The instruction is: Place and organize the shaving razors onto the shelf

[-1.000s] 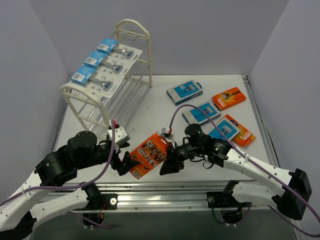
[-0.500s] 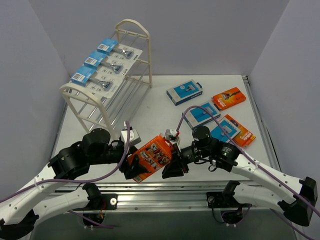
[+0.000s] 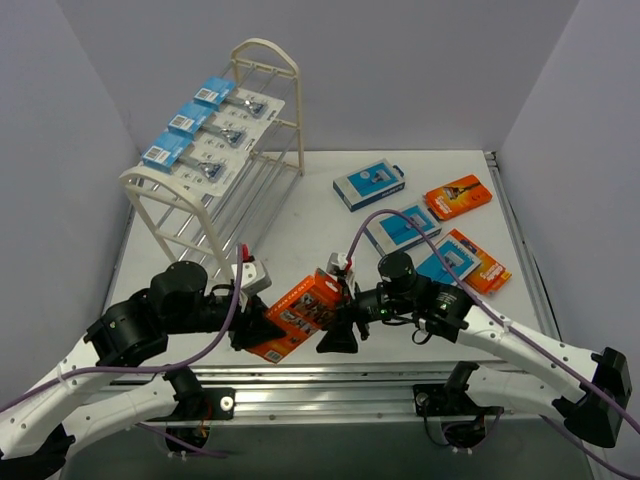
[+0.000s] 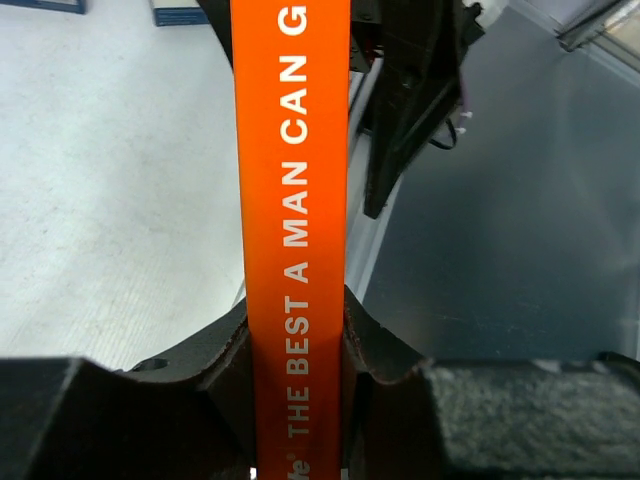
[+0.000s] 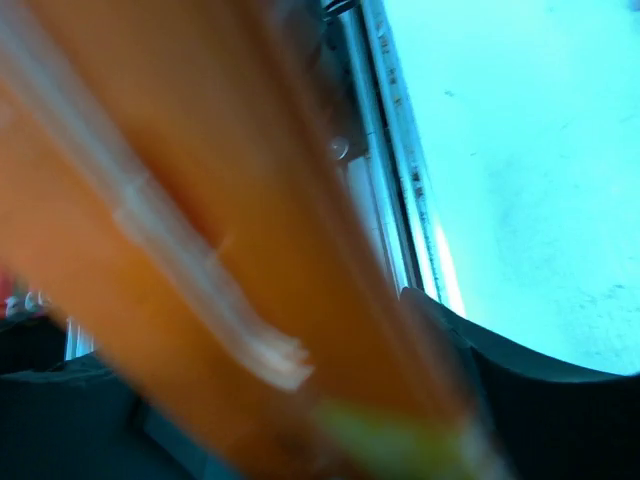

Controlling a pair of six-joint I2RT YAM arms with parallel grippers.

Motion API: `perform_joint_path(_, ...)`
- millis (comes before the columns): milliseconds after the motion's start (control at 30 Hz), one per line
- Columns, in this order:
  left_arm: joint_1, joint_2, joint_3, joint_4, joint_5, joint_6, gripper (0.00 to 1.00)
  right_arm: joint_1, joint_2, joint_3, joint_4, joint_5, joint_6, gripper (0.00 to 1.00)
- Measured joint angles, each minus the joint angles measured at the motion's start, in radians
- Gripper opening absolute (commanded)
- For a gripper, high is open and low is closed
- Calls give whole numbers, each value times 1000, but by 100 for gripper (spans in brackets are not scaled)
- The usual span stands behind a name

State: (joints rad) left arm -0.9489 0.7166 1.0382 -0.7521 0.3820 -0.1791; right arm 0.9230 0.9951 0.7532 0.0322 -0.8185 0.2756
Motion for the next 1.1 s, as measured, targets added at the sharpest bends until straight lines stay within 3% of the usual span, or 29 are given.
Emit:
perform_joint_path(33,0,0,0,-1,-18,0,2,0,-2,0,1,17,5,72)
perform_joint_path(133,1,-4,0,-13,-127,-3,2,-1,-5,2,-9,94,19,85)
perform_joint_path(333,2,-23,-29,-33,-420,-32,2,-34,-11,2,-13,150,72,100)
perform_joint_path(567,2,6,-33,-33,-681,-46,2,-97,-11,10,6,162,170,100)
perform_joint_path(767,-3,18,-39,-6,-746,23,2,-286,0,63,86,170,380,100)
perform_joint_path(967,-44,28,-45,51,-785,133,2,-334,82,227,129,180,557,100)
perform_joint_path(1100,-127,59,-52,86,-892,204,2,-359,116,319,119,185,649,100)
